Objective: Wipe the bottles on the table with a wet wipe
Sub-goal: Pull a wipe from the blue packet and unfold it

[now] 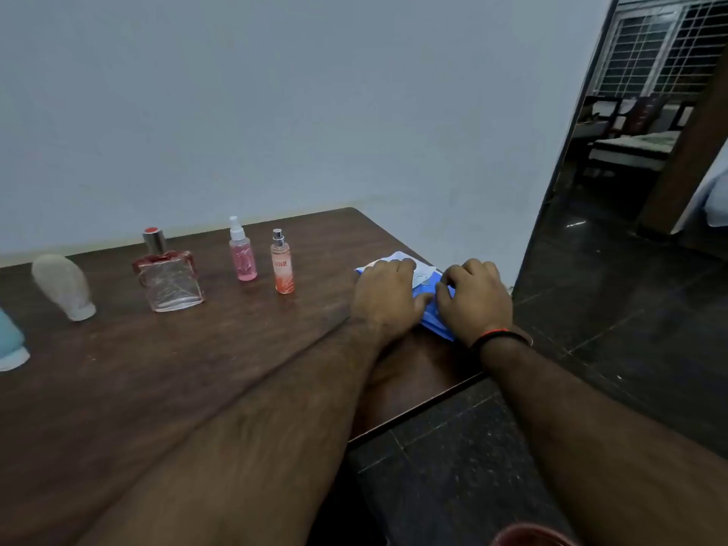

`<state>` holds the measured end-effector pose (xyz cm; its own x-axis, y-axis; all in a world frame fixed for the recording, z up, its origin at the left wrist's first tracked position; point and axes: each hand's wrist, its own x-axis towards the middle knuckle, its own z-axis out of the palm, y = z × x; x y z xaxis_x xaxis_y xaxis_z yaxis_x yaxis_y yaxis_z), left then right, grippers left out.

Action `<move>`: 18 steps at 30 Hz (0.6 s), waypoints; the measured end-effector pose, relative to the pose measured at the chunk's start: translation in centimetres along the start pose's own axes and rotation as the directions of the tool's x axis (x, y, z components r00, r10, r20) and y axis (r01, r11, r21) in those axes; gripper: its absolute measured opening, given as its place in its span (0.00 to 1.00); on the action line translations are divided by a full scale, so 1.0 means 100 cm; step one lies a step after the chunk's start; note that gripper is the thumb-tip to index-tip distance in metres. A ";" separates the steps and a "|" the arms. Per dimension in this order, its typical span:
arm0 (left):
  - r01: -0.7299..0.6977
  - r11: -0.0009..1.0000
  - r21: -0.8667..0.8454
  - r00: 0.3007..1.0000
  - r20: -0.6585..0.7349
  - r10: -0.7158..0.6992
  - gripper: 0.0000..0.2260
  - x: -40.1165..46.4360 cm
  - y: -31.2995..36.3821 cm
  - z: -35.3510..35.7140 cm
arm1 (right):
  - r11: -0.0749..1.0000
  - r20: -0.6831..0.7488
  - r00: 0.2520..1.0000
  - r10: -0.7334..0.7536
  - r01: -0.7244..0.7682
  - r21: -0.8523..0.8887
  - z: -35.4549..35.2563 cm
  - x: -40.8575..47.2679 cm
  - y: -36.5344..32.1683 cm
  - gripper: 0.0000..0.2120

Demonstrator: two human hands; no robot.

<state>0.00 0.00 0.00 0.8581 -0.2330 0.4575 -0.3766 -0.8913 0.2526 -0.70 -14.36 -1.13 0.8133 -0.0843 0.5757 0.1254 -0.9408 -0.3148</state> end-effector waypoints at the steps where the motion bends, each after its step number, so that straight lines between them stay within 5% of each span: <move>1: 0.022 1.000 -0.020 1.000 -0.004 -0.022 0.21 0.003 0.001 0.000 | 1.000 0.016 1.000 0.000 -0.001 0.002 0.001 0.002 0.001 0.10; 9: 0.252 0.949 -0.187 0.965 -0.029 -0.262 0.13 0.024 -0.002 0.000 | 0.998 0.152 0.988 -0.020 0.012 0.055 0.007 0.030 0.000 0.11; 18: 0.243 0.943 -0.229 0.966 -0.032 -0.257 0.14 0.028 -0.011 0.010 | 0.993 0.302 0.950 -0.077 0.046 0.108 0.019 0.057 -0.003 0.06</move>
<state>3.19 -0.09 0.13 0.9146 0.0164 0.4041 -0.2261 -0.8077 0.5445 4.99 -13.97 0.83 0.9347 0.0918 0.3433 0.2237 -0.9026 -0.3679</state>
